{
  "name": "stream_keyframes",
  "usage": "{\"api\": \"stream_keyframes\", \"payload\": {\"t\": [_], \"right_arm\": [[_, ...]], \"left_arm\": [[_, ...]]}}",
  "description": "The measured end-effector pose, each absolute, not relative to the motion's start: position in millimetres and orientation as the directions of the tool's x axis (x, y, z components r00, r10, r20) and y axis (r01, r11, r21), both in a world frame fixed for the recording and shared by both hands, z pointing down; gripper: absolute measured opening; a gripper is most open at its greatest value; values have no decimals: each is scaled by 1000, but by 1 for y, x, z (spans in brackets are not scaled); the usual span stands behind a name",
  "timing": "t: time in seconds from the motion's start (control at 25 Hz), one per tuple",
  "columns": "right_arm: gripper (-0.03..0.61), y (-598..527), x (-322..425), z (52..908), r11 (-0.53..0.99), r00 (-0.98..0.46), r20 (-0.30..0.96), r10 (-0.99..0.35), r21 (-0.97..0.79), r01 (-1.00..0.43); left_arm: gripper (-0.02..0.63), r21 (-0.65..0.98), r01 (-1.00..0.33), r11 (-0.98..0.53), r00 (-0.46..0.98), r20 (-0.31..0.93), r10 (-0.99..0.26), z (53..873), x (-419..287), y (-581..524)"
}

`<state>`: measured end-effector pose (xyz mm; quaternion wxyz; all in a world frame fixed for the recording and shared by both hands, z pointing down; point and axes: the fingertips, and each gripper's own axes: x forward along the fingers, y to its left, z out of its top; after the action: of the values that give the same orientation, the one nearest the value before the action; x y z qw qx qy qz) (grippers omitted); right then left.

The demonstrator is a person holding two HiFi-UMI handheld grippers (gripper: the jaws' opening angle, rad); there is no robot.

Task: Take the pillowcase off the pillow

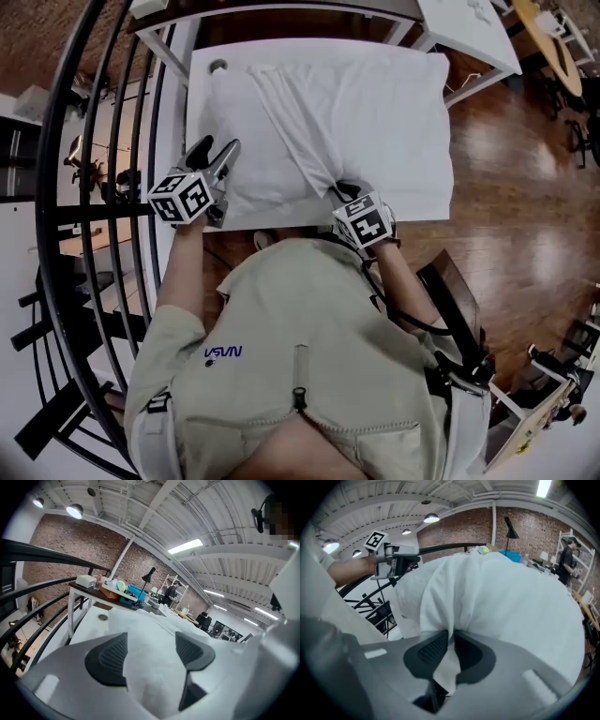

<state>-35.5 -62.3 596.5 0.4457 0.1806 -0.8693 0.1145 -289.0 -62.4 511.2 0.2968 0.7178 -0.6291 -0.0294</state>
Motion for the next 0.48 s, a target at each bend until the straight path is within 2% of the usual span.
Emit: {"api": "stream_keyframes", "payload": {"t": [0.12, 0.28, 0.32, 0.48], "right_arm": [[55, -53, -41, 588, 918, -581, 796, -169, -87, -387], [55, -45, -53, 560, 926, -682, 725, -96, -187, -329], [55, -45, -56, 549, 926, -712, 696, -87, -206, -315], [55, -69, -71, 492, 927, -820, 558, -131, -224, -300]], "left_arm": [[325, 416, -909, -32, 203, 374, -905, 514, -302, -112], [334, 413, -910, 38, 192, 503, -843, 552, -315, -147], [308, 419, -907, 36, 206, 516, -831, 559, -311, -147], [136, 342, -938, -53, 225, 488, -843, 557, -291, -137]]}}
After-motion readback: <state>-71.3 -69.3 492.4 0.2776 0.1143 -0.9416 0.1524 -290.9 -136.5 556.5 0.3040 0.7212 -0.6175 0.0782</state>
